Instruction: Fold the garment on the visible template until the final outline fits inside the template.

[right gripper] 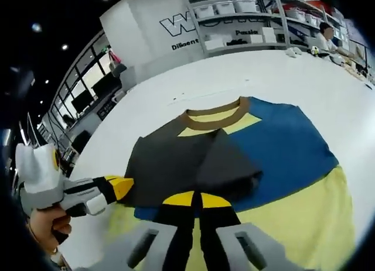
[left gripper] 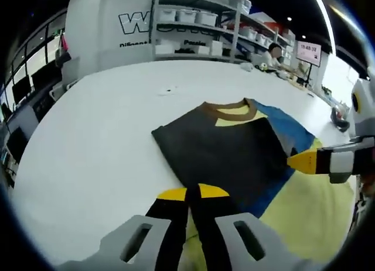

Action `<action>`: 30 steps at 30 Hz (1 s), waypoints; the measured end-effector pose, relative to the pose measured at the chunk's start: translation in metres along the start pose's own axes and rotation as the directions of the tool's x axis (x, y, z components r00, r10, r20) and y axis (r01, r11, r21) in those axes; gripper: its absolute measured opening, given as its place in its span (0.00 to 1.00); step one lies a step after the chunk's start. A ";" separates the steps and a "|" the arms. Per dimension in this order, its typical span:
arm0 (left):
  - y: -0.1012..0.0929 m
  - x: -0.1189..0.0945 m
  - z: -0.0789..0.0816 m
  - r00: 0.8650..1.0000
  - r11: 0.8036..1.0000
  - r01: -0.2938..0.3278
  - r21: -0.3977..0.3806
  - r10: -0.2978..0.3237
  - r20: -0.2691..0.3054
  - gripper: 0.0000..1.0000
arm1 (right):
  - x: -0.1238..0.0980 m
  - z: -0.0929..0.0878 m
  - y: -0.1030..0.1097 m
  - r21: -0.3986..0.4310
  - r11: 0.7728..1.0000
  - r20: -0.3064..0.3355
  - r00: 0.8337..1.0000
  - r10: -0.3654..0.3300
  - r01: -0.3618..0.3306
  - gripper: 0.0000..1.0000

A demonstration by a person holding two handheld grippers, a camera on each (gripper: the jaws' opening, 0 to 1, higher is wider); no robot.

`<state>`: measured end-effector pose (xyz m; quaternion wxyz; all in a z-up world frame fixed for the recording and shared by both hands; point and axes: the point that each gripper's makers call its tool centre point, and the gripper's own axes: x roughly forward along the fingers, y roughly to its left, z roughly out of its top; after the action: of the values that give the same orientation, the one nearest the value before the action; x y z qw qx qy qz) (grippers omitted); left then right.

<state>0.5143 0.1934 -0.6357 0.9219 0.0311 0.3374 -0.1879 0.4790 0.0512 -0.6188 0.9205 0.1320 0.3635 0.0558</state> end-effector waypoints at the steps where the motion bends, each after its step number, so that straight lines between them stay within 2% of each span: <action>1: 0.000 0.000 0.000 1.000 1.000 0.000 0.014 0.000 0.000 0.03 | -0.002 0.001 -0.001 -0.007 1.000 0.003 1.000 0.000 0.000 0.00; 4: 0.000 0.001 0.000 1.000 1.000 -0.001 0.031 0.001 0.001 0.02 | -0.008 0.004 -0.012 -0.041 0.999 0.001 1.000 -0.028 0.028 0.00; 6: 0.000 0.000 0.000 1.000 1.000 0.001 0.028 -0.001 0.000 0.02 | -0.016 0.012 -0.027 -0.079 0.994 0.023 0.997 -0.076 0.077 0.00; 9: 0.000 0.001 0.000 1.000 0.999 0.002 0.032 -0.001 -0.003 0.02 | -0.024 0.014 -0.032 -0.060 0.996 0.013 0.998 -0.068 0.069 0.00; 13: 0.000 0.000 0.000 1.000 0.999 0.003 0.032 -0.003 0.001 0.02 | -0.028 0.011 -0.022 -0.048 0.998 0.011 0.999 -0.044 0.045 0.01; 15: 0.000 0.000 0.000 1.000 0.999 0.003 0.033 -0.003 0.001 0.02 | -0.026 0.010 -0.016 -0.052 0.998 0.014 0.999 -0.039 0.040 0.10; 18: 0.000 0.000 0.001 1.000 0.999 0.003 0.053 -0.003 0.001 0.02 | -0.021 0.007 -0.004 -0.052 0.999 0.011 1.000 -0.014 0.014 0.15; 24: 0.000 0.000 0.000 1.000 0.998 0.010 0.054 -0.010 0.004 0.02 | -0.013 0.002 0.002 -0.054 0.998 -0.003 1.000 -0.012 0.011 0.24; 30: 0.000 0.000 0.000 1.000 0.998 0.011 0.060 -0.011 0.007 0.02 | -0.006 -0.002 0.002 0.004 0.999 -0.011 0.999 -0.043 0.043 0.30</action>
<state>0.5143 0.1931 -0.6353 0.9207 0.0563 0.3285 -0.2031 0.4735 0.0528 -0.6156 0.9192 0.1257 0.3714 0.0358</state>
